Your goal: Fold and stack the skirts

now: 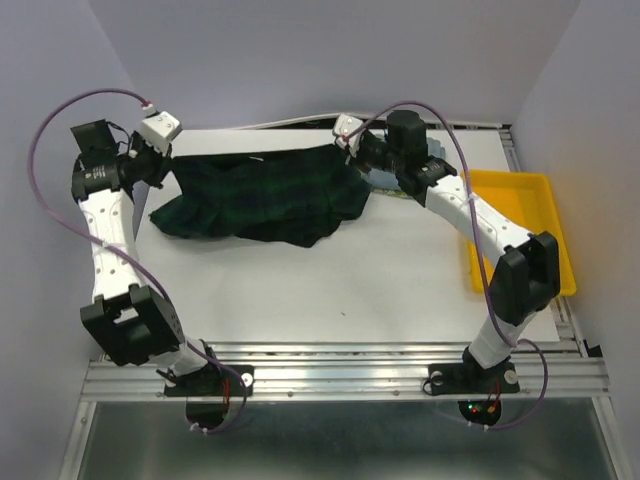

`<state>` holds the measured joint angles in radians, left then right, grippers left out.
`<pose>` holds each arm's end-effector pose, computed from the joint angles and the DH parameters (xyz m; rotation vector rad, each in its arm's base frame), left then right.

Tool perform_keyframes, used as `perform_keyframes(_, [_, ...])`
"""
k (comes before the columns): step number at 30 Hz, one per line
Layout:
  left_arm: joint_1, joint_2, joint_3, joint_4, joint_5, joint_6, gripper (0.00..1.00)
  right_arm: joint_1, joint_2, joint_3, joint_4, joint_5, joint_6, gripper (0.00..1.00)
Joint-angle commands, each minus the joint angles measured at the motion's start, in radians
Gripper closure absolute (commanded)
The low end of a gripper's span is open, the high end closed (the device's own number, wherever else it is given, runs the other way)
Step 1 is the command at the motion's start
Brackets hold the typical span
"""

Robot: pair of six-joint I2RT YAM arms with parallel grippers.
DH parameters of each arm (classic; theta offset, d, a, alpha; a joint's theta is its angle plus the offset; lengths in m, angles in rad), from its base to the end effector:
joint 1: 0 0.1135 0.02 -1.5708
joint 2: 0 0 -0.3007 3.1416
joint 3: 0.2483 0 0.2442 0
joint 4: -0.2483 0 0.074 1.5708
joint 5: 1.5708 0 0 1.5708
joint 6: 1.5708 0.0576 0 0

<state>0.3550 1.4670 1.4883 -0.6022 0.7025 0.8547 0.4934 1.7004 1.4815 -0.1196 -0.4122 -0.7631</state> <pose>0.3156 0.0773 0.4129 0.8624 1.8078 0.0108 0.3612 0.2204 0.3768 -1.3194 1.3466 0.2088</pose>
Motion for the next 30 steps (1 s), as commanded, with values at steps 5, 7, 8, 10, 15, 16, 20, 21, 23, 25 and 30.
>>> perform_keyframes(5, [0.058, -0.068, 0.230, 0.315, 0.055, -0.224, 1.00, -0.095, 0.179, 0.592, -0.110, 0.276, 0.211, 0.99])
perform_keyframes(7, [0.058, -0.097, 0.237, 0.320, 0.046, -0.220, 1.00, -0.095, 0.182, 0.646, -0.161, 0.288, 0.217, 0.99])
perform_keyframes(8, [0.058, -0.120, 0.222, 0.334, 0.035, -0.224, 1.00, -0.095, 0.173, 0.654, -0.170, 0.302, 0.219, 0.99])
perform_keyframes(10, [0.058, -0.209, 0.179, 0.369, -0.007, -0.244, 1.00, -0.095, 0.142, 0.646, -0.170, 0.325, 0.245, 0.99])
perform_keyframes(15, [0.058, -0.387, 0.018, 0.575, -0.136, -0.339, 1.00, -0.095, 0.080, 0.638, -0.121, 0.345, 0.265, 0.99])
perform_keyframes(16, [0.058, -0.386, 0.018, 0.572, -0.143, -0.350, 1.00, -0.095, 0.088, 0.635, -0.120, 0.345, 0.262, 0.99])
perform_keyframes(20, [0.056, -0.333, 0.059, 0.477, -0.074, -0.336, 1.00, -0.095, 0.148, 0.655, -0.140, 0.285, 0.265, 0.99])
perform_keyframes(21, [0.053, -0.303, 0.067, 0.464, -0.064, -0.335, 1.00, -0.095, 0.166, 0.664, -0.144, 0.265, 0.259, 0.99])
perform_keyframes(23, [0.027, -0.234, 0.093, 0.459, -0.090, -0.335, 1.00, -0.095, 0.252, 0.736, -0.123, 0.274, 0.257, 0.99])
perform_keyframes(25, [0.001, -0.165, 0.130, 0.452, -0.138, -0.312, 1.00, -0.095, 0.391, 0.837, -0.112, 0.280, 0.239, 0.99])
perform_keyframes(30, [-0.014, 0.148, 0.370, 0.490, -0.210, -0.335, 1.00, -0.095, 0.640, 1.062, 0.119, 0.329, 0.166, 0.99])
